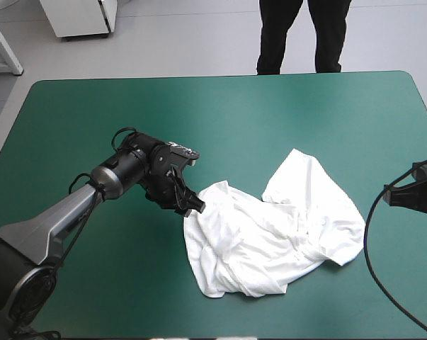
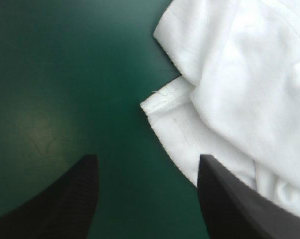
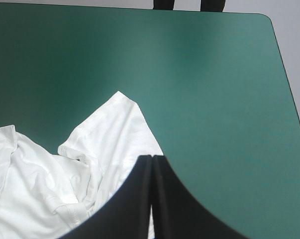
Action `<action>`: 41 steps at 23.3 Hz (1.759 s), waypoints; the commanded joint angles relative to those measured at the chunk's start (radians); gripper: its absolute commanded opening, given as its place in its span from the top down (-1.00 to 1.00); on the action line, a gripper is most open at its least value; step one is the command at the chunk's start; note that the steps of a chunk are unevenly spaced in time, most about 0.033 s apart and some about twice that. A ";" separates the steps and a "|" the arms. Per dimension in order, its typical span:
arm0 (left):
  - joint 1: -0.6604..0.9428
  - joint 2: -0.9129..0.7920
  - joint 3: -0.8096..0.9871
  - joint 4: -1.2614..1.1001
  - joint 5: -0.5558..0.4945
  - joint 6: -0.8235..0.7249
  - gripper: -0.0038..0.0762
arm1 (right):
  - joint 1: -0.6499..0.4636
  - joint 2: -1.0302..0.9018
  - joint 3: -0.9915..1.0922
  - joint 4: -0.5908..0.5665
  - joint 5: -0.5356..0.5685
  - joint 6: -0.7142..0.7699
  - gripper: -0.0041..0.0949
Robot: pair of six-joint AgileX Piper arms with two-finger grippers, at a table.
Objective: Fold the cloth
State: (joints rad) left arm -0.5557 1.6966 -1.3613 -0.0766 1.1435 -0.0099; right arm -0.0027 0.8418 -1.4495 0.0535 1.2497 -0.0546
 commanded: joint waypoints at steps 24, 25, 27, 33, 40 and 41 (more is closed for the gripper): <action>-0.024 0.144 -0.022 -0.066 -0.124 -0.006 0.96 | 0.000 0.059 -0.027 -0.006 -0.001 0.109 0.59; -0.024 0.144 -0.022 -0.079 -0.124 -0.001 0.96 | 0.000 0.094 -0.027 0.017 -0.001 0.109 0.39; -0.024 0.144 -0.022 -0.085 -0.124 0.000 0.96 | 0.000 0.146 -0.027 0.043 -0.001 0.107 0.09; -0.024 0.144 -0.022 -0.087 -0.124 0.000 0.96 | 0.000 0.318 -0.027 0.021 -0.001 0.093 -0.12; -0.024 0.144 -0.022 -0.087 -0.132 0.000 0.96 | 0.000 0.503 -0.021 -0.006 -0.018 0.081 -0.12; -0.024 0.144 -0.022 -0.087 -0.132 0.000 0.96 | 0.000 0.525 -0.003 -0.002 -0.041 0.081 -0.12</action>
State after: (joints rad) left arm -0.5748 1.8602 -1.3707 -0.1296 1.0639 -0.0125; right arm -0.0027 1.3457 -1.4470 0.0519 1.2479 0.0376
